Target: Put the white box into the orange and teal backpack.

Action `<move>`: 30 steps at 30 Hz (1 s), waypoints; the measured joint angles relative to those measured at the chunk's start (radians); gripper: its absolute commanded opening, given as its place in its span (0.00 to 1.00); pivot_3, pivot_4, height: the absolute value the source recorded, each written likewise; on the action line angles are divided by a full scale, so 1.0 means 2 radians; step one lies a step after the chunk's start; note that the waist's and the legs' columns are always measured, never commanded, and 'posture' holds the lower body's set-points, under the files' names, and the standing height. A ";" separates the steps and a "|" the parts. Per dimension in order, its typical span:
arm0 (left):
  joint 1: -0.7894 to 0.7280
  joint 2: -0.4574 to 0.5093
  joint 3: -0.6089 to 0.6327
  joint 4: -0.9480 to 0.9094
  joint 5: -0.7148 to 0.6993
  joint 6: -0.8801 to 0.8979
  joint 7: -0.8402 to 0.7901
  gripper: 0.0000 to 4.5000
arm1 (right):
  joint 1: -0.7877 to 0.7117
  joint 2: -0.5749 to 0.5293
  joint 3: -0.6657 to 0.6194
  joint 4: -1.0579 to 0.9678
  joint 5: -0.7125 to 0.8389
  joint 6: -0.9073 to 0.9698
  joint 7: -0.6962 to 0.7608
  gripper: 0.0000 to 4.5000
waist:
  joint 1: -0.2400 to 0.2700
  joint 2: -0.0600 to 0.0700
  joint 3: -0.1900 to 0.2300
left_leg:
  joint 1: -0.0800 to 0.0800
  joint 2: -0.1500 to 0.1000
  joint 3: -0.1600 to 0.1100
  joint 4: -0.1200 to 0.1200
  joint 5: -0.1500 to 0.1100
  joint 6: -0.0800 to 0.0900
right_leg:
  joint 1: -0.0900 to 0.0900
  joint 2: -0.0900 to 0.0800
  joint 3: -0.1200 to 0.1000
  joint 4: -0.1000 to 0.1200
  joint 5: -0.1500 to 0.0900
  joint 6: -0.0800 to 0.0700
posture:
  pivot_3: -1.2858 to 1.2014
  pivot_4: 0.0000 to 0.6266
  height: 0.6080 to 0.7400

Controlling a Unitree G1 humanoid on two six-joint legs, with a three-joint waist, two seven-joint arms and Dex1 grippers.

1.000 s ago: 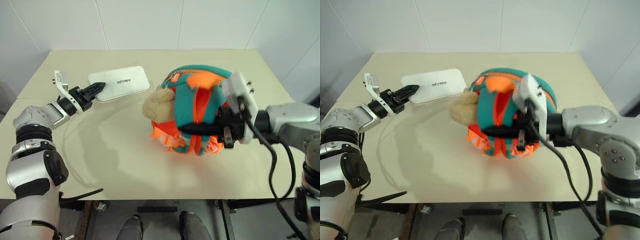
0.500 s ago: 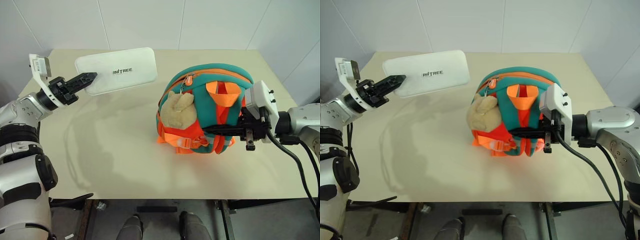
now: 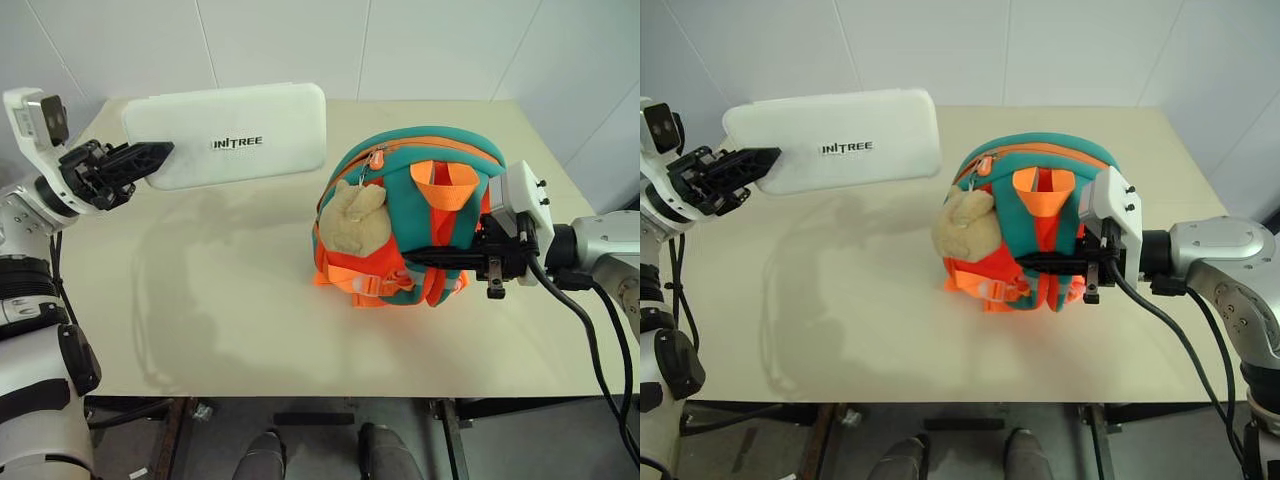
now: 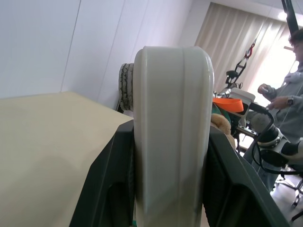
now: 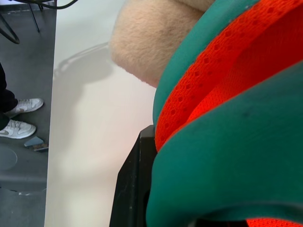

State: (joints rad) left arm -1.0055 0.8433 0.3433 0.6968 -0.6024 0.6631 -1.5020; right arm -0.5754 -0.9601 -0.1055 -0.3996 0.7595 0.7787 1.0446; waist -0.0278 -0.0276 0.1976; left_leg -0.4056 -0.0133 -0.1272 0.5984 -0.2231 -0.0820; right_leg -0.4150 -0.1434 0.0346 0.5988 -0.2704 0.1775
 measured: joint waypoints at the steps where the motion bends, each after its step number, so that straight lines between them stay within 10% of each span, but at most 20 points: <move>1: 0.003 0.001 -0.006 -0.006 0.000 -0.005 0.000 0.31 | 0.000 0.001 0.002 0.003 -0.003 -0.003 0.000 0.00 | 0.000 0.000 0.000 | 0.000 0.000 0.000 0.000 0.000 0.000 | 0.000 0.000 0.000 0.000 0.000 0.000 | 0.52 0.24 1.00; 30: -0.107 -0.005 -0.233 0.013 0.032 -0.238 0.000 0.31 | -0.004 0.014 0.029 0.031 -0.041 -0.044 0.017 0.00 | 0.001 0.000 0.000 | 0.000 0.000 0.000 0.003 -0.001 0.001 | 0.001 0.000 0.000 0.001 0.000 0.000 | 0.52 0.24 1.00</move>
State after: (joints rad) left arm -1.2189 0.8334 -0.1232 0.7228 -0.5386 0.1874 -1.5022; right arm -0.5842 -0.9314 -0.0475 -0.3383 0.6779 0.6911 1.0780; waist -0.0257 -0.0279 0.1977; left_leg -0.4059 -0.0135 -0.1274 0.6046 -0.2242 -0.0801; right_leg -0.4136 -0.1431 0.0348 0.6011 -0.2704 0.1774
